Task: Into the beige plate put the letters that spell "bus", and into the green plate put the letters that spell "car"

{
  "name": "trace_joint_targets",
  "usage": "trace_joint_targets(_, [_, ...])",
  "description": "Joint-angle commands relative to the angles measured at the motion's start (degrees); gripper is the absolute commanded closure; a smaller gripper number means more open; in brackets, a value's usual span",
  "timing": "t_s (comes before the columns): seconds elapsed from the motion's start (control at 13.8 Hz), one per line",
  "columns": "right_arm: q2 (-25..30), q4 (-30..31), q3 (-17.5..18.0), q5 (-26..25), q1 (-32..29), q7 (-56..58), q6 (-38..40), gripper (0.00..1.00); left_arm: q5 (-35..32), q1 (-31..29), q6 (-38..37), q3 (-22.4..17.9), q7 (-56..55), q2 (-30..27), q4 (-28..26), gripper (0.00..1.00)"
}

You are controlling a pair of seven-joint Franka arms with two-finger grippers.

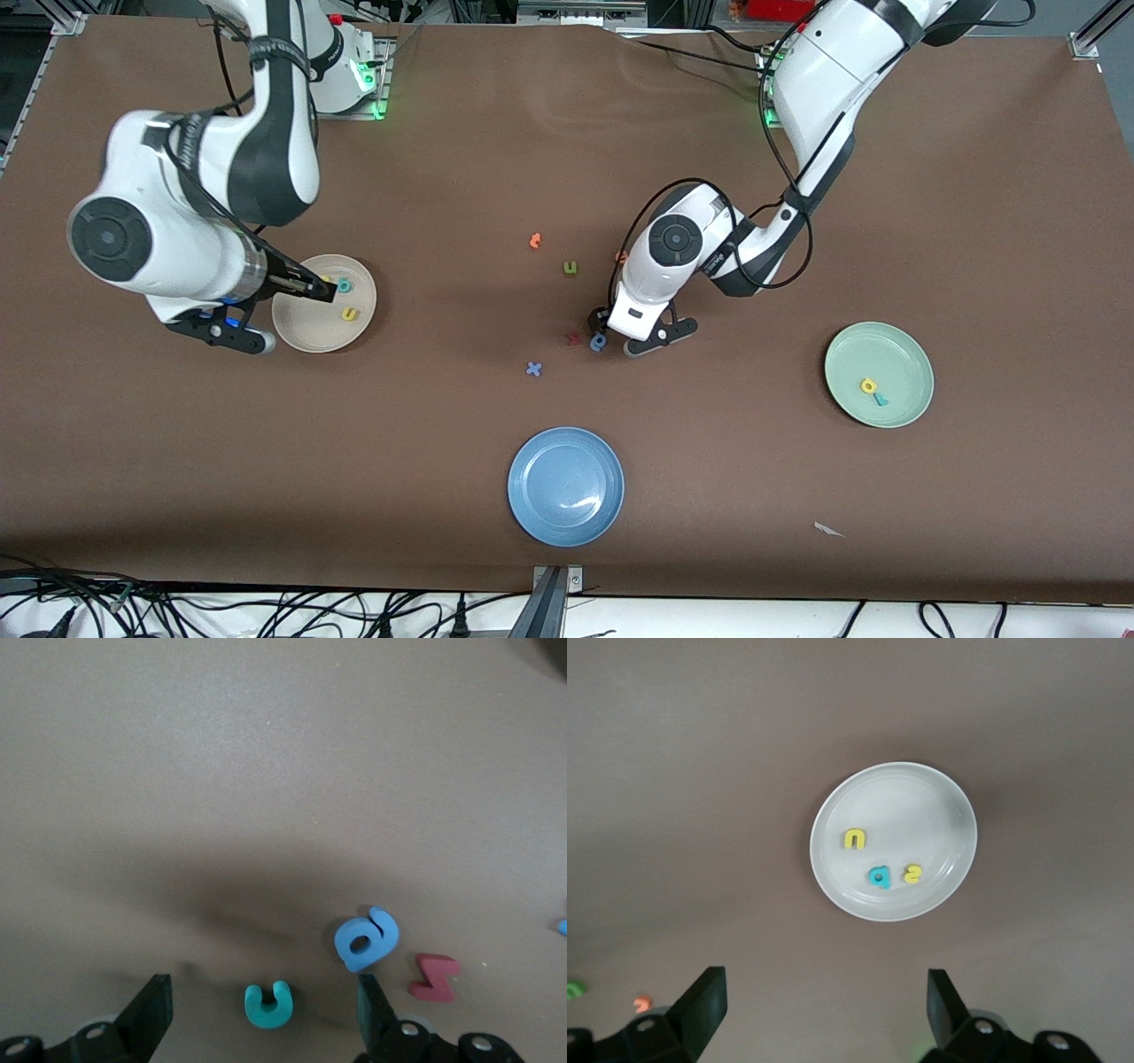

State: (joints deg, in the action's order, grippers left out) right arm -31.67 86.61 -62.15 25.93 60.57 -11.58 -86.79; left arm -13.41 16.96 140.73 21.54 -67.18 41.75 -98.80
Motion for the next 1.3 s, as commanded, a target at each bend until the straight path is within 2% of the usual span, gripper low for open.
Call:
trace_joint_targets(0.0, [6.94, -1.7, 8.23, -4.1, -7.26, 0.85, 2.06, 0.0, -3.2, 0.88, 0.34, -0.89, -2.87, 0.79, 0.45, 0.11])
trace_joint_targets(0.07, [9.76, -1.7, 14.98, -8.05, -13.14, 1.64, 1.71, 0.0, -3.2, 1.15, -0.19, -0.89, -2.78, 0.79, 0.37, 0.14])
trace_joint_targets(0.29, [16.44, -1.18, 38.17, -21.84, -28.96, 1.39, -2.31, 0.0, -3.2, 2.46, -0.72, -0.89, -2.96, 0.97, 0.45, 0.21])
trace_joint_targets(0.36, [18.9, -0.05, 45.56, -24.67, -35.63, 1.12, -3.03, 0.0, -3.2, 2.55, -0.98, -0.89, -2.96, 1.23, 0.45, 0.22])
trace_joint_targets(0.43, [20.93, 0.92, 51.72, -25.4, -41.7, 1.03, -3.65, 0.0, -3.2, 2.9, -1.5, -0.97, -2.96, 1.41, 0.54, 0.25])
trace_joint_targets(0.51, [23.12, 2.5, 55.52, -25.58, -46.11, 1.12, -4.61, 0.0, -3.29, 2.99, -1.94, -0.98, -2.87, 1.5, 0.63, 0.26])
trace_joint_targets(0.58, [25.49, 3.65, 58.0, -25.32, -49.81, 1.2, -4.71, 0.0, -3.29, 3.0, -2.21, -0.98, -2.69, 1.58, 0.72, 0.29])
trace_joint_targets(0.72, [28.93, 4.71, 59.25, -25.32, -55.19, 2.26, -5.06, 0.0, -3.38, 3.26, -4.4, -1.24, -2.43, 1.67, 1.41, 0.35])
trace_joint_targets(0.87, [29.99, 5.58, 59.43, -25.32, -56.61, 2.7, -3.67, 0.0, -4.42, 3.26, -5.72, -1.33, -2.34, 1.67, 2.3, 0.4])
trace_joint_targets(0.94, [31.83, 8.11, 59.43, -25.06, -57.22, 4.61, -3.48, 0.0, -4.43, 3.26, -5.73, -1.33, -2.34, 1.67, 2.3, 0.44])
trace_joint_targets(1.09, [36.4, 14.79, 62.22, -25.14, -60.28, 5.77, -8.63, 0.0, -4.43, 3.35, -6.08, -1.33, -2.43, 1.67, 2.3, 0.5])
trace_joint_targets(1.23, [36.5, 14.73, 65.21, -25.84, -61.53, 5.17, -9.45, 0.0, -4.34, 3.52, -6.17, -1.33, -2.6, 1.67, 2.39, 0.55])
